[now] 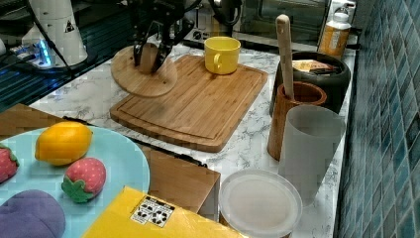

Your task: Place the lid on the board.

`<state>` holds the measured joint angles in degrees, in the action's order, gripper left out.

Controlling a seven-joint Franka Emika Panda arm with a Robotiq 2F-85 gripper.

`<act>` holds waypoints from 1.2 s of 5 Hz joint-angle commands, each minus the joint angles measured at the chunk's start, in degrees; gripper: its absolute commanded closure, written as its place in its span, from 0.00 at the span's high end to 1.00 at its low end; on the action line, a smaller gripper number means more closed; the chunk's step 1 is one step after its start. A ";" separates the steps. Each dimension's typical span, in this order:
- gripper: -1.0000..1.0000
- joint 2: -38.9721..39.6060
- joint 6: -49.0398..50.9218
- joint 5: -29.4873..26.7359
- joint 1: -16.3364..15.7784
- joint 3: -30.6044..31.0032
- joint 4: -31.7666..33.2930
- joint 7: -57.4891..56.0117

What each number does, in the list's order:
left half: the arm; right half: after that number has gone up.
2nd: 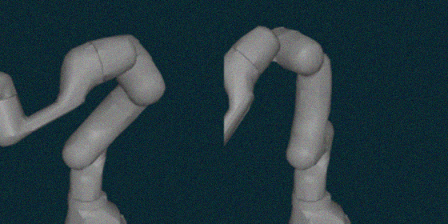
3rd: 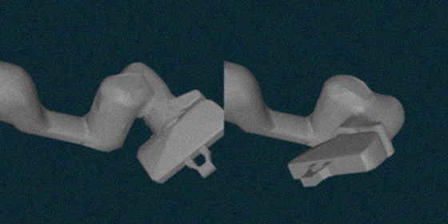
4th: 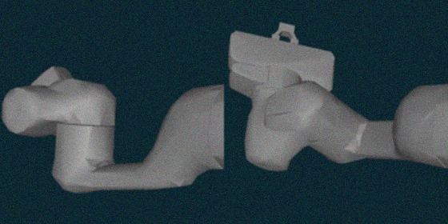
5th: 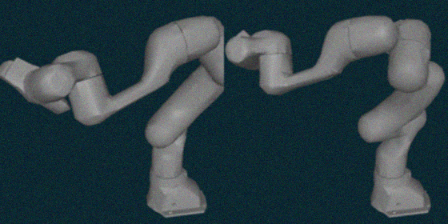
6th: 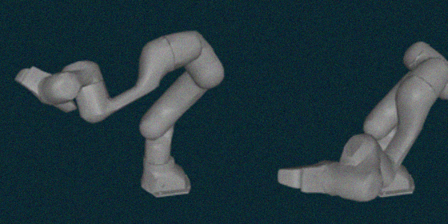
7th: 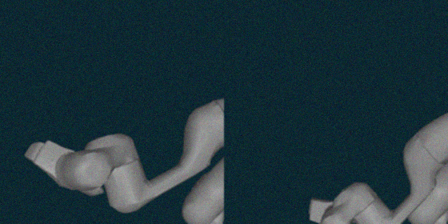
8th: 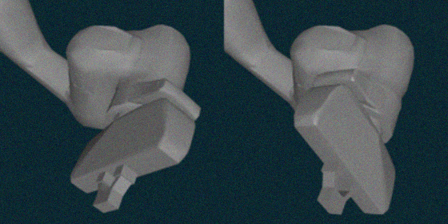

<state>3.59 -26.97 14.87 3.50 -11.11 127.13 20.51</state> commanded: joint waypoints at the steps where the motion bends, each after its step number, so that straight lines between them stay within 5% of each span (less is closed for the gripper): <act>1: 0.00 -4.46 -16.09 3.83 -0.86 1.31 3.20 6.15; 4: 0.00 1.98 -21.13 2.51 -0.23 2.03 2.20 5.08; 6: 0.00 3.38 -22.54 0.91 -3.41 -0.44 1.99 3.73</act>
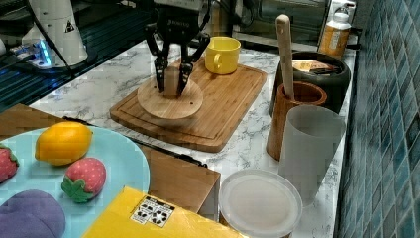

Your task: Place the lid on the board.

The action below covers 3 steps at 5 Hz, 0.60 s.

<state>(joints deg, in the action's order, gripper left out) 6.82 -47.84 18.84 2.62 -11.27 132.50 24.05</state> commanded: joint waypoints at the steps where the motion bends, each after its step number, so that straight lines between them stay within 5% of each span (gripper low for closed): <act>1: 1.00 -1.24 -3.98 -2.86 -1.66 0.81 -1.89 0.16; 3: 1.00 -1.34 -2.70 -3.55 -2.08 0.94 -1.91 -0.30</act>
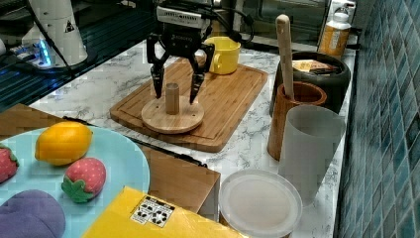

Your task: Place the lid on the board.

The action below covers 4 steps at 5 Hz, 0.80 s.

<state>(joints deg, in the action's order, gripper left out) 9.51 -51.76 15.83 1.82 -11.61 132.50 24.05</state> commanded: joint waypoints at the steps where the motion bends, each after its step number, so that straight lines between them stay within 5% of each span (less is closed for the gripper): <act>1: 1.00 -4.03 1.22 -0.51 -1.16 1.41 -1.90 -0.27; 4: 1.00 -4.04 1.25 -0.37 -0.18 2.39 -1.90 -0.18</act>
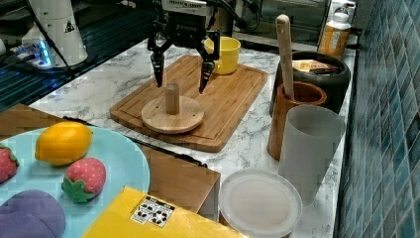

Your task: Place the lid on the board.

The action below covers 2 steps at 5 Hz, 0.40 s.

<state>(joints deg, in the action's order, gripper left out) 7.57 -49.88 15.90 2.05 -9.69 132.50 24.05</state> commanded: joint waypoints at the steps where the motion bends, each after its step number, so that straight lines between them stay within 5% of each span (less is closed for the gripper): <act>1: 1.00 -2.11 -0.62 -0.39 -0.04 0.84 -1.92 -0.14; 2: 1.00 -2.11 -0.63 -0.39 -0.07 0.81 -1.92 -0.16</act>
<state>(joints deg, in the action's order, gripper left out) 7.30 -49.77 16.07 2.07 -9.44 132.38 24.05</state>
